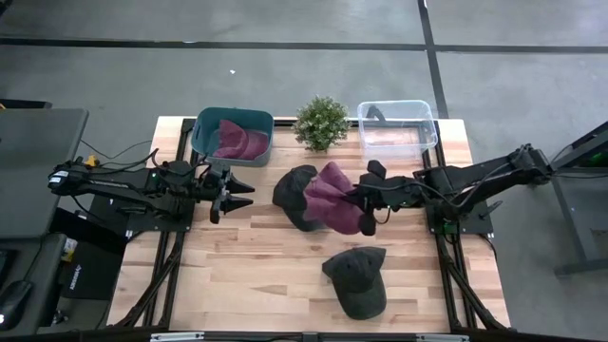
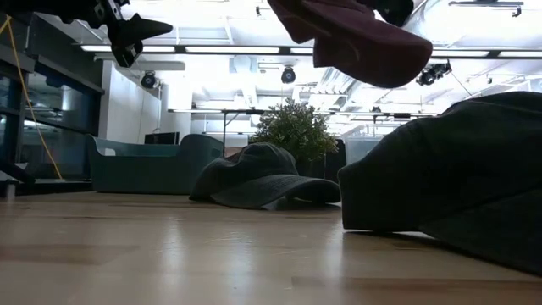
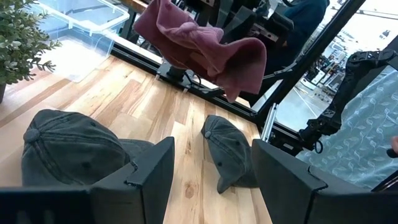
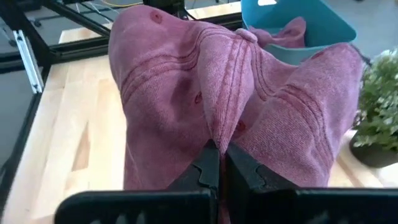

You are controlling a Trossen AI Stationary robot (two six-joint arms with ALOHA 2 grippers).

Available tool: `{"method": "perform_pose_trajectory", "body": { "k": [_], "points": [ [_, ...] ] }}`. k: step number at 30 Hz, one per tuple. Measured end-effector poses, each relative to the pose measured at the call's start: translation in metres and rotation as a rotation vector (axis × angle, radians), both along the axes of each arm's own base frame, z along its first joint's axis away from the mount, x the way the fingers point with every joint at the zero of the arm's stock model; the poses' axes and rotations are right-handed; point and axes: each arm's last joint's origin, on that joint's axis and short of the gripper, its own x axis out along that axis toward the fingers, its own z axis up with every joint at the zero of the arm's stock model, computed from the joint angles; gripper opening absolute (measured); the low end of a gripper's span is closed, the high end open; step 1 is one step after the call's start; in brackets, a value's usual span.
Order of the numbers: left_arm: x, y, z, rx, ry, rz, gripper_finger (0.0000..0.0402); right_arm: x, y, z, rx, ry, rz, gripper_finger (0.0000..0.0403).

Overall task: Pick & Place hat
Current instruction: Put the dark red cap into the blue bin

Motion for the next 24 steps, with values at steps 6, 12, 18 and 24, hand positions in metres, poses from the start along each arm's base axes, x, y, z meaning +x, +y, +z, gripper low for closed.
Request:
{"method": "perform_pose_trajectory", "body": {
  "k": [6,12,18,24],
  "points": [
    [0.0,0.0,0.0,0.0,0.0,0.0,0.0206,0.0008,-0.0007,-0.0004,0.034,-0.018,-0.072,0.0],
    [0.0,0.0001,0.0005,-0.001,-0.005,0.003,0.0206,0.0007,-0.0015,-0.0003,0.047,-0.026,-0.105,0.0],
    [0.0,0.0,0.0004,-0.016,-0.003,0.0,0.0206,0.0006,-0.0016,-0.0003,0.051,-0.028,-0.114,0.0],
    [0.0001,0.0028,0.0007,-0.292,-0.006,0.128,0.0206,0.0007,-0.0015,-0.0003,0.053,-0.028,-0.11,0.0]
  ]
}}
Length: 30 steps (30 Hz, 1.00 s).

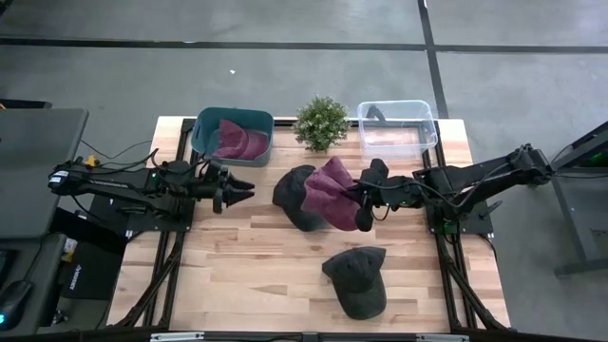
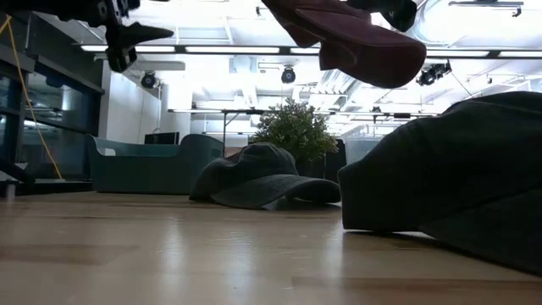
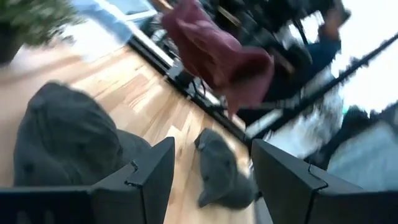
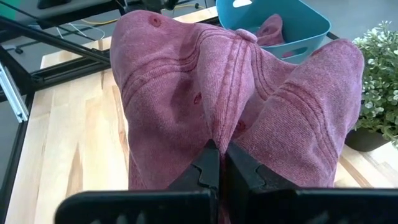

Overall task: Pick & Place hat
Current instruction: Put the dark red cap into the blue bin

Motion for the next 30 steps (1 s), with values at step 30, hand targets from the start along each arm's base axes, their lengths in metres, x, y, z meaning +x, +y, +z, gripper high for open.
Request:
{"method": "perform_pose_trajectory", "body": {
  "k": [30],
  "points": [
    [0.044,-0.001,0.02,-0.511,-0.009,0.137,0.0279,0.001,0.002,-0.001,-0.023,0.032,0.168,0.0]
  ]
}}
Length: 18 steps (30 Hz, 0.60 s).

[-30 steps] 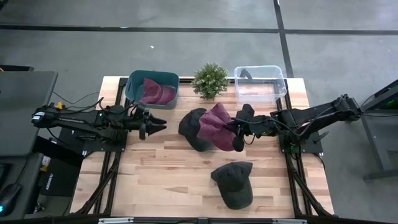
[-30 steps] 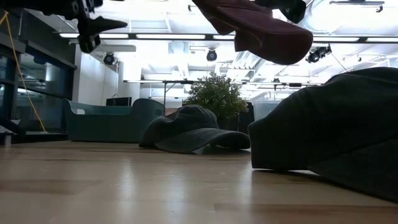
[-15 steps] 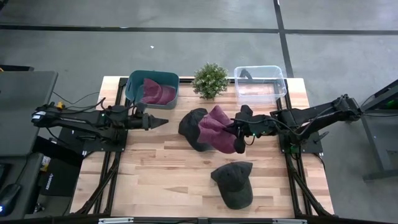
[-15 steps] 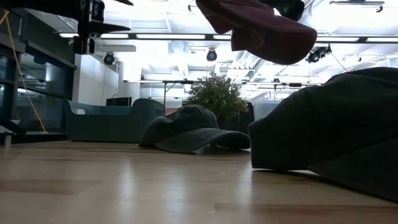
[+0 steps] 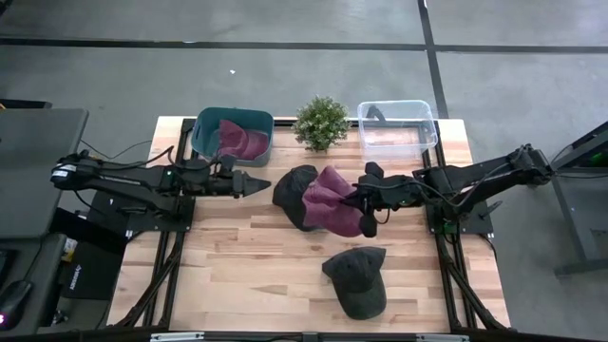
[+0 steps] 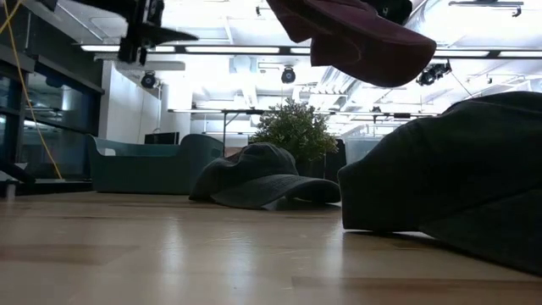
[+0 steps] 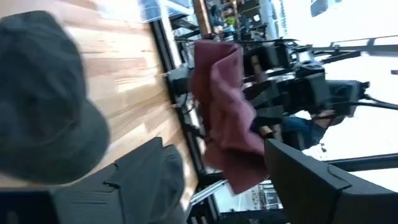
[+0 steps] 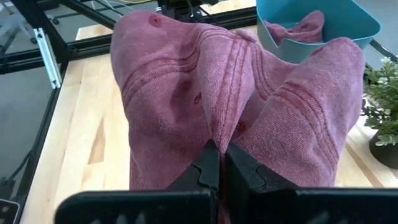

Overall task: Pick & Place hat
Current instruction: Put the dark red cap into the blue bin

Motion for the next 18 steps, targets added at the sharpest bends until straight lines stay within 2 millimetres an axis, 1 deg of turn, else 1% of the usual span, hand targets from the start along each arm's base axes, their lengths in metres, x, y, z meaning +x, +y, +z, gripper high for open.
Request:
{"method": "perform_pose_trajectory", "body": {
  "k": [4,6,12,15,18],
  "points": [
    [0.011,-0.001,0.009,-0.017,0.003,0.003,0.0302,0.0,0.0,0.0,-0.006,0.002,0.017,0.0],
    [0.019,-0.001,0.013,-0.028,0.003,0.004,0.0304,0.0,0.0,0.0,-0.01,-0.002,0.023,0.0],
    [0.041,-0.002,0.016,-0.029,0.038,0.013,0.0305,0.002,0.001,0.002,-0.02,-0.022,0.049,0.0],
    [0.053,0.003,0.018,-0.05,0.054,0.027,0.0305,0.002,0.001,0.002,-0.024,-0.021,0.06,0.0],
    [0.063,0.011,0.024,-0.065,0.045,0.022,0.0305,0.002,0.002,0.002,-0.031,-0.019,0.075,0.0]
  ]
}}
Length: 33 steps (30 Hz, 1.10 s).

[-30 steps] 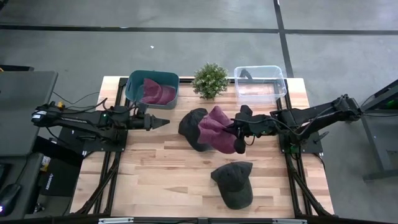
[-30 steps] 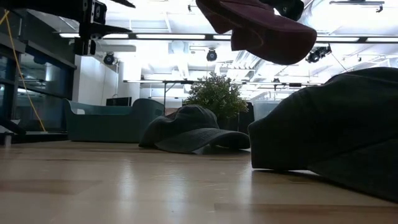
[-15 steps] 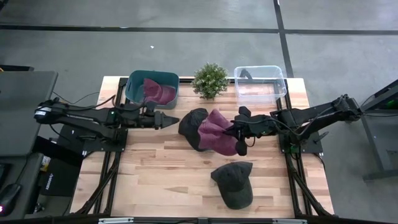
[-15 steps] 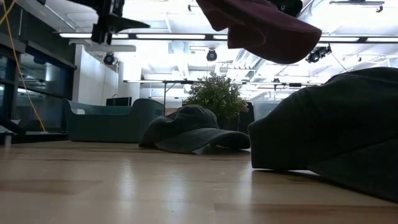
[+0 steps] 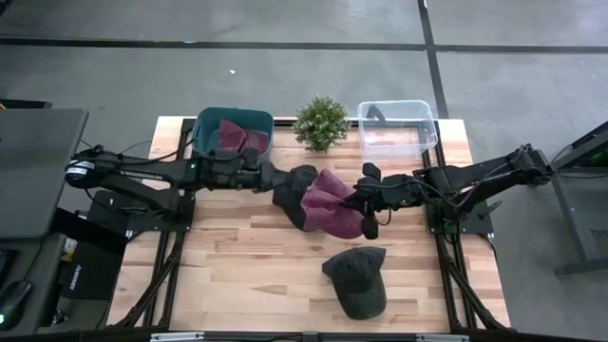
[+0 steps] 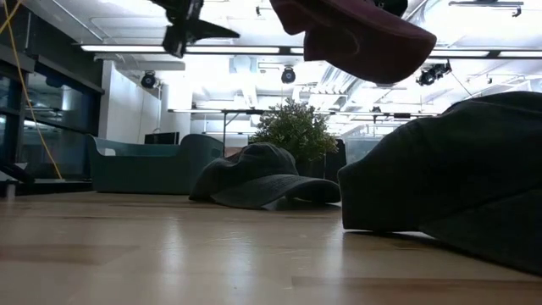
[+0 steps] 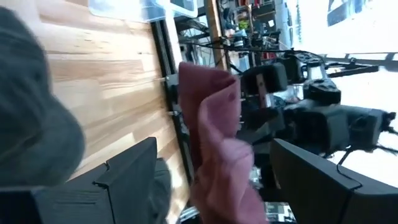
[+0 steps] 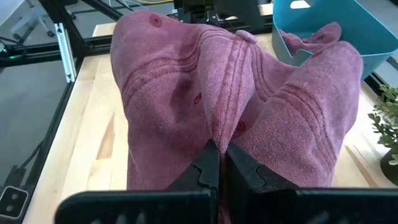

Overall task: Pick & Place hat
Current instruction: Put the dark red cap into the blue bin

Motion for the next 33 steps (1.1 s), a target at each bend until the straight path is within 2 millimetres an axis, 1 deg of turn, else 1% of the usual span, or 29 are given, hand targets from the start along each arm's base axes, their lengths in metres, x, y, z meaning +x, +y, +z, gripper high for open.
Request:
{"method": "perform_pose_trajectory", "body": {
  "k": [5,9,14,18,21,24,27,31,33],
  "points": [
    [0.014,0.011,0.006,-0.039,-0.004,-0.052,0.0305,0.0,0.0,-0.001,-0.009,0.01,0.003,0.0],
    [0.026,0.016,-0.005,-0.096,0.049,-0.103,0.0305,0.0,0.0,-0.001,-0.024,0.008,0.0,0.0],
    [0.043,0.018,-0.011,-0.134,0.079,-0.129,0.0305,-0.001,0.0,-0.001,-0.032,0.012,0.003,0.0],
    [0.051,0.017,-0.001,-0.128,0.017,-0.169,0.0305,-0.002,-0.001,-0.003,-0.039,0.037,0.0,0.0],
    [0.053,0.017,-0.002,-0.137,0.04,-0.197,0.0305,-0.001,-0.004,-0.003,-0.035,0.039,-0.005,0.0],
    [0.058,0.017,0.002,-0.132,0.016,-0.208,0.0305,-0.001,-0.006,-0.003,-0.042,0.039,-0.012,0.0],
    [0.06,0.017,-0.007,-0.147,0.063,-0.207,0.0305,0.0,-0.008,-0.003,-0.045,0.04,-0.012,0.0],
    [0.064,0.016,-0.004,-0.16,0.032,-0.217,0.0305,0.0,-0.011,-0.003,-0.046,0.04,-0.007,0.0],
    [0.065,0.016,-0.01,-0.173,0.059,-0.223,0.0305,0.001,-0.012,-0.003,-0.051,0.036,-0.006,0.0]
  ]
}}
